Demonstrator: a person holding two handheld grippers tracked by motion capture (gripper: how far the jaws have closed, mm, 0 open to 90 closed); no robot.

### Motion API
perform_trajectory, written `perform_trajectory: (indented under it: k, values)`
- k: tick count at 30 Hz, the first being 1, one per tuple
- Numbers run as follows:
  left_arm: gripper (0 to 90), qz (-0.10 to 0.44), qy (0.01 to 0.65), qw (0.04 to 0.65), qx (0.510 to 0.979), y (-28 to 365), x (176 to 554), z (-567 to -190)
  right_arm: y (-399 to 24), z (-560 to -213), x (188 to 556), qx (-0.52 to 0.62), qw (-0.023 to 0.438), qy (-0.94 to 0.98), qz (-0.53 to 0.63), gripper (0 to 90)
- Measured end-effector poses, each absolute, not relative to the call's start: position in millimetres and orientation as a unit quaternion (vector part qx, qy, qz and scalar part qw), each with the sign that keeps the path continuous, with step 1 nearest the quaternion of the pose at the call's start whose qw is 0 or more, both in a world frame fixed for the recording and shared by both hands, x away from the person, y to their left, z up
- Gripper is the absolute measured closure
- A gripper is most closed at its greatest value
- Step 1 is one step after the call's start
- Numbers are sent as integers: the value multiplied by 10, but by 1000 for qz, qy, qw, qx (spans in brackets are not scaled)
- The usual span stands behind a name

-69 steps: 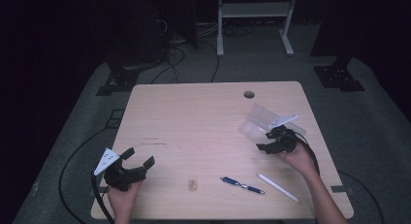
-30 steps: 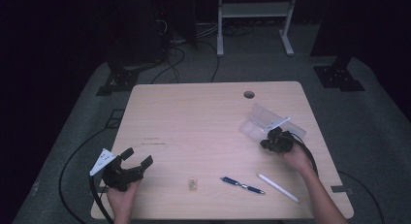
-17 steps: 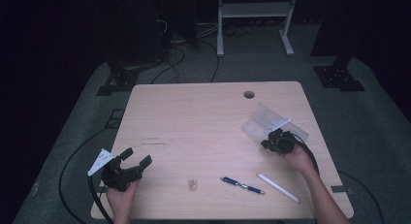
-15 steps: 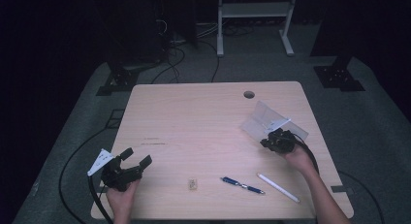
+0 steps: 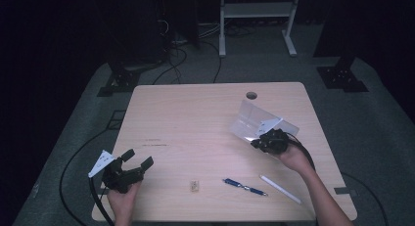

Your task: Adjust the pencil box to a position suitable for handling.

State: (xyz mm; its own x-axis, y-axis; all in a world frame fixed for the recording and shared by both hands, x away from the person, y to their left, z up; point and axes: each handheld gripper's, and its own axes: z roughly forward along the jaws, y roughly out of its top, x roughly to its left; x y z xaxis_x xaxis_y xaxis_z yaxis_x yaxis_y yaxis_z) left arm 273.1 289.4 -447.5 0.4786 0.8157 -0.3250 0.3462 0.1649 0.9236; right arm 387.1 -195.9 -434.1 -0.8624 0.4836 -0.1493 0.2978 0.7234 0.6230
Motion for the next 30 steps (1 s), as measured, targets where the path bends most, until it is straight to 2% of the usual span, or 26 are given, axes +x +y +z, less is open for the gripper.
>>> perform_trajectory:
  k: [11,30]
  values:
    - [11,196,470,601,616,2904,2730,-4472,-1614,-4315,3853,149,128,931,308,864]
    - [11,194,472,605,611,2921,2730,-4472,-1243,-4557,3802,92,76,944,307,864]
